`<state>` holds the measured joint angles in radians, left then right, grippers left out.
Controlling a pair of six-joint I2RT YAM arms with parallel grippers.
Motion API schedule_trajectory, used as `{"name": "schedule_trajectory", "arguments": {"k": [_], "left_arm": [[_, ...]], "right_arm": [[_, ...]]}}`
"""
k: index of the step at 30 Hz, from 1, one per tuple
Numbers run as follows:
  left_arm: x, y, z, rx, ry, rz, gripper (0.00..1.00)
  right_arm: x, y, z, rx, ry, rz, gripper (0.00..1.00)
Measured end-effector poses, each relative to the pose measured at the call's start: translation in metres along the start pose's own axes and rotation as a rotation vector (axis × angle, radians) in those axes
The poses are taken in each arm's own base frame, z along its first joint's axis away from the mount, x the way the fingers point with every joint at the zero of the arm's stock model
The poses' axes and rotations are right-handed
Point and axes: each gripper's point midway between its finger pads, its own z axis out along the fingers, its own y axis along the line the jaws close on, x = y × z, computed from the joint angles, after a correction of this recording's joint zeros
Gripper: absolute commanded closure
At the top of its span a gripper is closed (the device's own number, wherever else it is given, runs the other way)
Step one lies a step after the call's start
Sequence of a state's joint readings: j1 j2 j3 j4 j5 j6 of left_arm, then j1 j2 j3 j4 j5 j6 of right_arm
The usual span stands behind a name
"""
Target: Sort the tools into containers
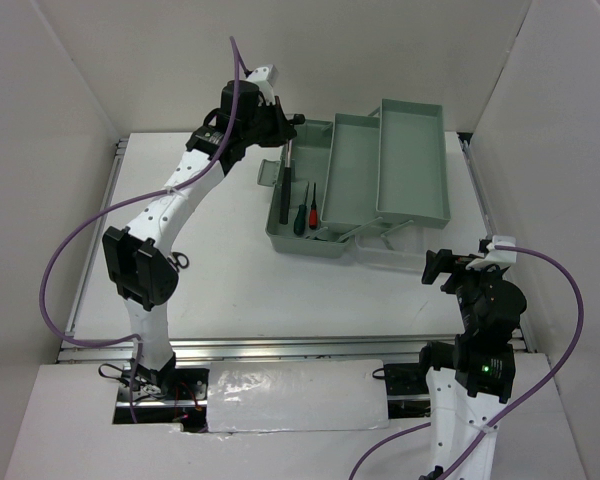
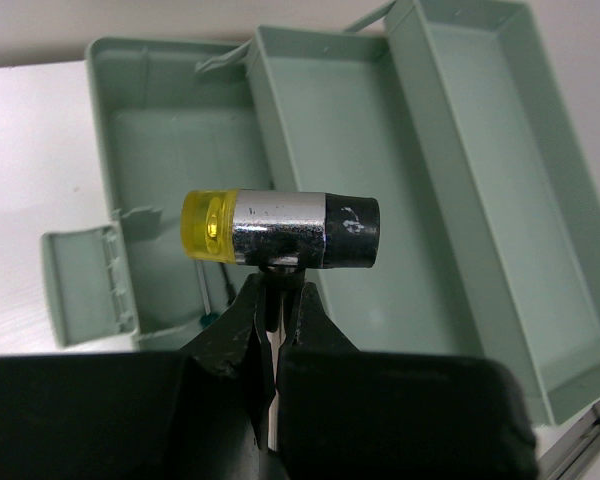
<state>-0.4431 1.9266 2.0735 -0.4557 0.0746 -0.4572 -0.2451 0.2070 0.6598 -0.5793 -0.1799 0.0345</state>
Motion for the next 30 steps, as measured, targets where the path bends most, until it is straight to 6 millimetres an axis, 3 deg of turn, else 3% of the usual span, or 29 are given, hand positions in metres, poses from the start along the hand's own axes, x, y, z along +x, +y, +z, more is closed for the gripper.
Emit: {"name": "schedule_trajectory", "arguments": {"k": [4, 11, 15, 18, 20, 24, 27, 30], "left_arm": [[-0.006, -0.014, 0.012, 0.061, -0.056, -0.055, 1.0], [-0.049, -0.077, 0.023, 0.224, -0.223, -0.067, 1.0], [-0.054, -0.102, 0.03, 0.276, -0.253, -0.06, 1.0], [-0.046, -0.104, 0.034, 0.276, -0.235, -0.06, 1.0], [-0.04, -0.101, 0.036, 0.269, -0.221, -0.061, 1.0], [-0.026, -0.095, 0.038, 0.256, -0.18, -0.064, 1.0], [-0.017, -0.093, 0.034, 0.25, -0.151, -0.066, 1.0], [-0.015, -0.096, 0.024, 0.263, -0.137, -0.068, 1.0]], "right_arm": [[0.0, 0.0, 0.0, 0.0, 0.0, 0.0, 0.0], [0.0, 0.0, 0.0, 0.0, 0.001, 0.0, 0.0], [0.0, 0.002, -0.001, -0.007, -0.003, 0.002, 0.0], [-0.007, 0.01, -0.003, -0.045, -0.03, 0.02, 0.0], [-0.024, 0.017, -0.005, -0.075, -0.068, 0.054, 0.0], [-0.094, 0.043, 0.006, -0.197, -0.157, 0.178, 0.01], [-0.131, 0.058, 0.042, -0.305, -0.158, 0.305, 0.06], [-0.138, 0.07, 0.089, -0.372, -0.081, 0.439, 0.09]]}}
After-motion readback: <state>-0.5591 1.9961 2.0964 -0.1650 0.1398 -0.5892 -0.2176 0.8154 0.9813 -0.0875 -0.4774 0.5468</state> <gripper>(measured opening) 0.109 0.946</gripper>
